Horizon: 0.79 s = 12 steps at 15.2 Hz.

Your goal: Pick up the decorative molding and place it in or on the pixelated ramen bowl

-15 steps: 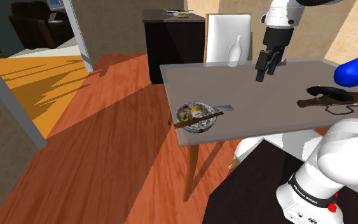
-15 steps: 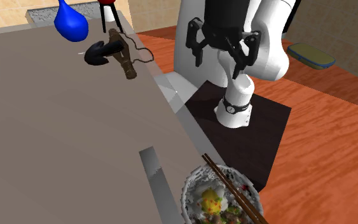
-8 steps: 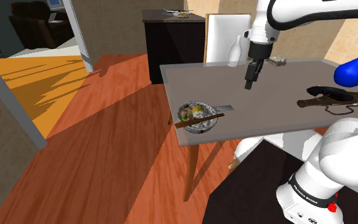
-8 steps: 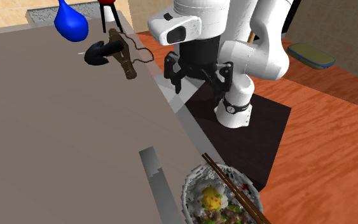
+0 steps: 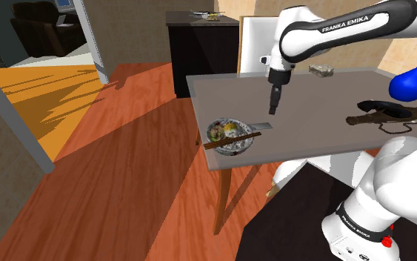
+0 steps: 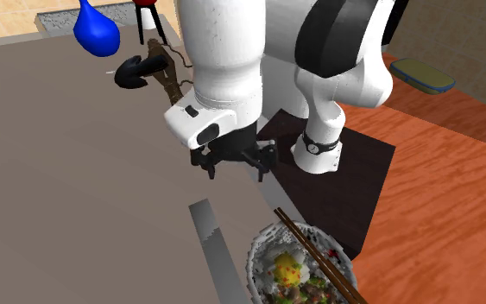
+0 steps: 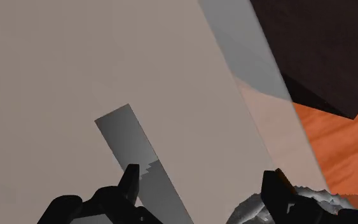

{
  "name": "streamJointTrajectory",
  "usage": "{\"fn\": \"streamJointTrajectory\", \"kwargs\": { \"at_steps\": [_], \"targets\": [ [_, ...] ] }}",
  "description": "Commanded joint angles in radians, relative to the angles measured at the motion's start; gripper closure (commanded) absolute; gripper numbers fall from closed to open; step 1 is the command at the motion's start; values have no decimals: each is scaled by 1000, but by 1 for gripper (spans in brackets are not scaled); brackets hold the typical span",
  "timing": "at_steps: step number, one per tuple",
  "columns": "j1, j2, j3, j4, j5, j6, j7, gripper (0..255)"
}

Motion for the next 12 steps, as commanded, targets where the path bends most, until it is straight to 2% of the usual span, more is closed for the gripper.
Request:
{"fn": "streamJointTrajectory", "kwargs": {
  "at_steps": [1, 10, 12],
  "targets": [
    [20, 69, -18, 15, 6, 58, -76, 0],
    [82, 405, -53, 137, 99, 275, -421, 0],
    [82, 420, -52, 134, 104, 292, -430, 0]
  ]
}}
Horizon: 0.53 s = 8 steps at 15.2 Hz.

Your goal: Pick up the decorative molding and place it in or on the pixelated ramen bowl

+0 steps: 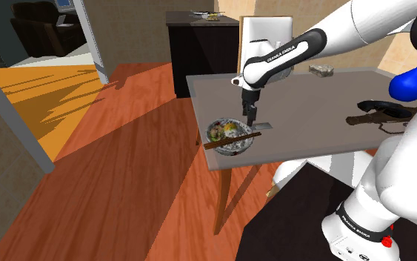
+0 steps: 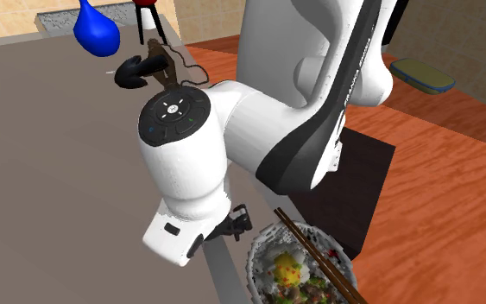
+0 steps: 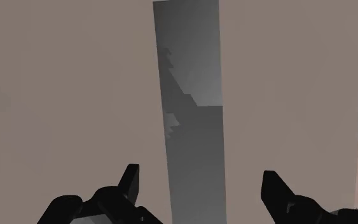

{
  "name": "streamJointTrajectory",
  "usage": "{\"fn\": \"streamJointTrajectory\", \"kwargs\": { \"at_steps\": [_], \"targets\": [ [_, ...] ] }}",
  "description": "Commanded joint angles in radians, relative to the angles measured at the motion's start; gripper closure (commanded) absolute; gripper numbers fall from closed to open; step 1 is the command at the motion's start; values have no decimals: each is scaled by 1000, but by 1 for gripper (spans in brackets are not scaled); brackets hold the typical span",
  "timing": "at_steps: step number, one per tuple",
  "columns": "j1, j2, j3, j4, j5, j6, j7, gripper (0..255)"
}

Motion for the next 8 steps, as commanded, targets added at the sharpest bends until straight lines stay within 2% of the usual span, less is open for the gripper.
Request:
{"fn": "streamJointTrajectory", "kwargs": {
  "at_steps": [1, 6, 8],
  "targets": [
    [1, 20, 1, -6, 8, 26, -15, 0],
    [0, 66, 2, -36, 26, 100, -28, 0],
    [0, 66, 2, -36, 26, 100, -28, 0]
  ]
}}
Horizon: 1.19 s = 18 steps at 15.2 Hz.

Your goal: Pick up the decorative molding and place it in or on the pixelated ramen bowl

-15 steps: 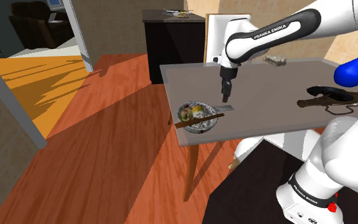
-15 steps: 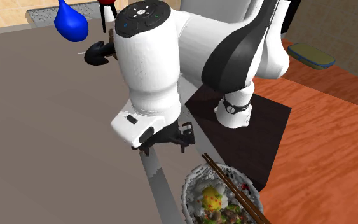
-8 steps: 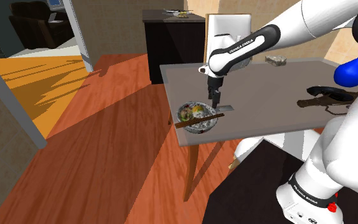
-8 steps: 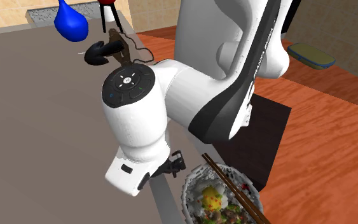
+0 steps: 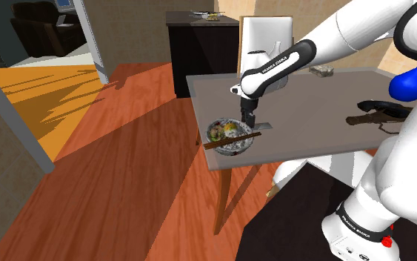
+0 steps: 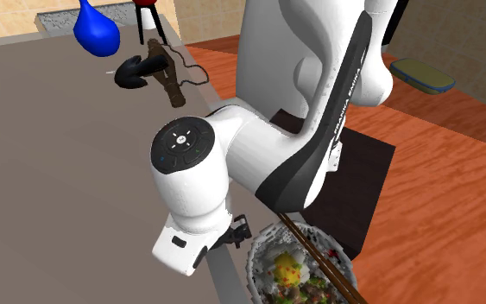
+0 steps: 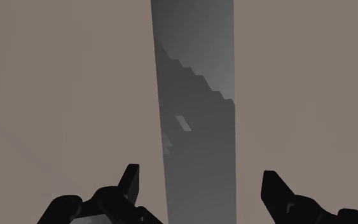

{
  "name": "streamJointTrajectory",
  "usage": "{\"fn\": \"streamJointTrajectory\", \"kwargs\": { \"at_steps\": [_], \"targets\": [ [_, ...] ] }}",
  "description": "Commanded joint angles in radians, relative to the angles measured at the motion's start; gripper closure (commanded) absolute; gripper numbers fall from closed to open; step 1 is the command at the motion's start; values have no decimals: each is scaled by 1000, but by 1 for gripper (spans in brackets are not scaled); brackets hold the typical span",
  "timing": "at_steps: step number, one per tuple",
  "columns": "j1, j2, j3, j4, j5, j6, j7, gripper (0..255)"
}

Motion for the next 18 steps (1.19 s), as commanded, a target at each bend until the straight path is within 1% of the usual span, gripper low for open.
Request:
{"fn": "streamJointTrajectory", "kwargs": {
  "at_steps": [1, 6, 7, 16, 18],
  "targets": [
    [0, 4, 1, 1, 2, 3, 0, 0],
    [0, 4, 1, 1, 1, 3, 0, 0],
    [0, 4, 1, 1, 1, 3, 0, 255],
    [1, 4, 1, 1, 2, 3, 0, 255],
    [1, -14, 0, 10, -6, -23, 5, 255]
  ]
}}
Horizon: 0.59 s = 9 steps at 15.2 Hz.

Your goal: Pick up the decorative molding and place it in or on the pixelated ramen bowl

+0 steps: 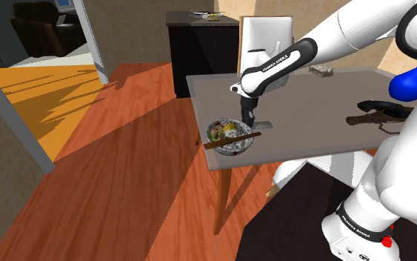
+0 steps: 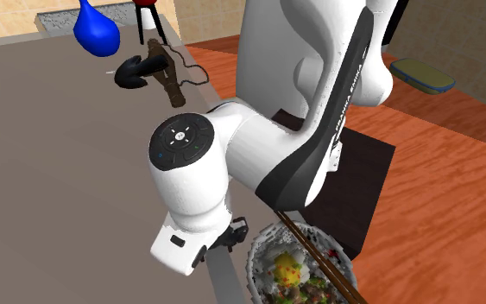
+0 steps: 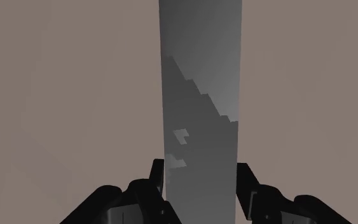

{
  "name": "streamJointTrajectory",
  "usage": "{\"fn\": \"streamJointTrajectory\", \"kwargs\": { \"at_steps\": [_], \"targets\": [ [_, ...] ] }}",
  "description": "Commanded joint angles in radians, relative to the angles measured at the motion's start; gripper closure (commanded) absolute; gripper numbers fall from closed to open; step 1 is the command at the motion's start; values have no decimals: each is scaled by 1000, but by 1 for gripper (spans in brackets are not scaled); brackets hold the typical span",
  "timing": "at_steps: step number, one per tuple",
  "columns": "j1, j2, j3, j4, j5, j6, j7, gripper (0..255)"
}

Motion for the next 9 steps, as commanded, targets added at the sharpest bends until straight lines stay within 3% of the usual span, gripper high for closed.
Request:
{"fn": "streamJointTrajectory", "kwargs": {
  "at_steps": [1, 9],
  "targets": [
    [1, -15, 0, 8, -6, -25, 4, 255],
    [2, -77, 0, 54, -29, -131, 20, 255]
  ]
}}
